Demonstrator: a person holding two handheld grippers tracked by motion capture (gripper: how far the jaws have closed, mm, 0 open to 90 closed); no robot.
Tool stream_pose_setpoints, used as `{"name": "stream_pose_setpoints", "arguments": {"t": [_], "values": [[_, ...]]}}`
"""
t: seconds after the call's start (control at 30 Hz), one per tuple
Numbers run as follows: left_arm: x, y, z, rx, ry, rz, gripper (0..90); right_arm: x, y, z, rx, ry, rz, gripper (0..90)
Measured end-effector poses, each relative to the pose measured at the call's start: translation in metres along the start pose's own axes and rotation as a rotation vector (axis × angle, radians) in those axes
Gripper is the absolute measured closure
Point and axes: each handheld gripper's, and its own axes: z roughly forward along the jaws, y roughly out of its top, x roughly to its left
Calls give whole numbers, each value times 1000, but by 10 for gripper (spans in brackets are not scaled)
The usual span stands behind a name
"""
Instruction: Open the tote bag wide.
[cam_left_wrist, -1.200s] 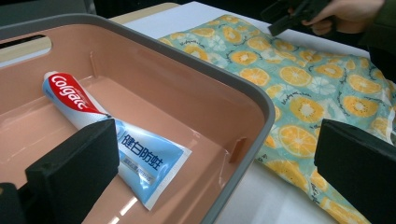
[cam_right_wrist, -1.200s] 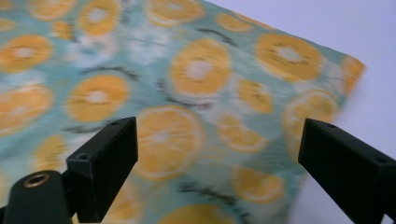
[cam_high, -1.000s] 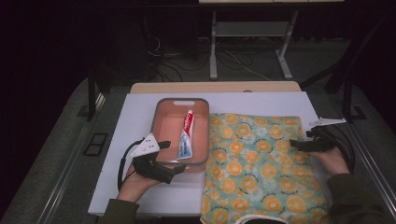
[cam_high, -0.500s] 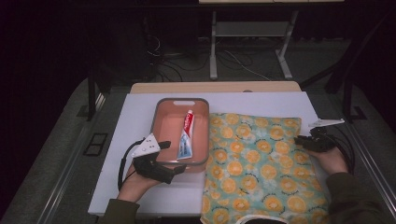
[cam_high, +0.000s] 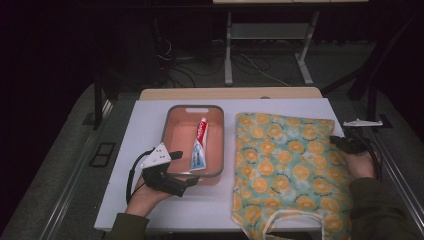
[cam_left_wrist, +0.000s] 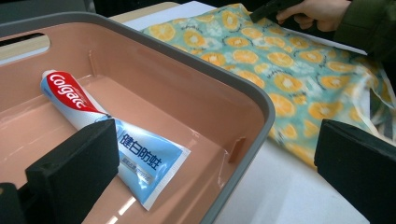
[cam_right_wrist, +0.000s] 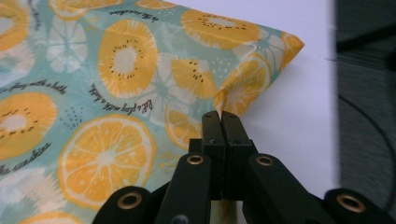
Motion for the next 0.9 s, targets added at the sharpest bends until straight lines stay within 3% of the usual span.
{"name": "stream_pose_setpoints", "arguments": {"t": [0.07, 0.13, 0.3, 0.43, 0.67, 0.77, 0.8, 0.83, 0.9], "values": [[0, 0, 0, 0, 0, 2, 0, -8, -3, 3, 9, -17, 25, 896], [0, 0, 0, 0, 0, 1, 0, -10, -5, 4, 9, -3, 23, 879], [0, 0, 0, 2, 3, 3, 0, -5, 1, -9, -57, 90, 13, 543], [0, 0, 0, 4, 3, 6, 0, 10, 3, -28, -63, 150, -57, 399], [0, 0, 0, 7, 6, 6, 0, 47, -4, -65, -92, 285, -194, 373], [0, 0, 0, 6, 8, 5, 0, 66, -14, -74, -68, 366, -250, 360], [0, 0, 0, 6, 8, 5, 0, 66, -14, -74, -68, 366, -250, 360], [0, 0, 0, 7, 8, 5, 0, 79, -21, -79, -52, 418, -294, 353], [-1, 0, 1, 6, 10, 5, 0, 83, -23, -80, -50, 436, -303, 350]]}}
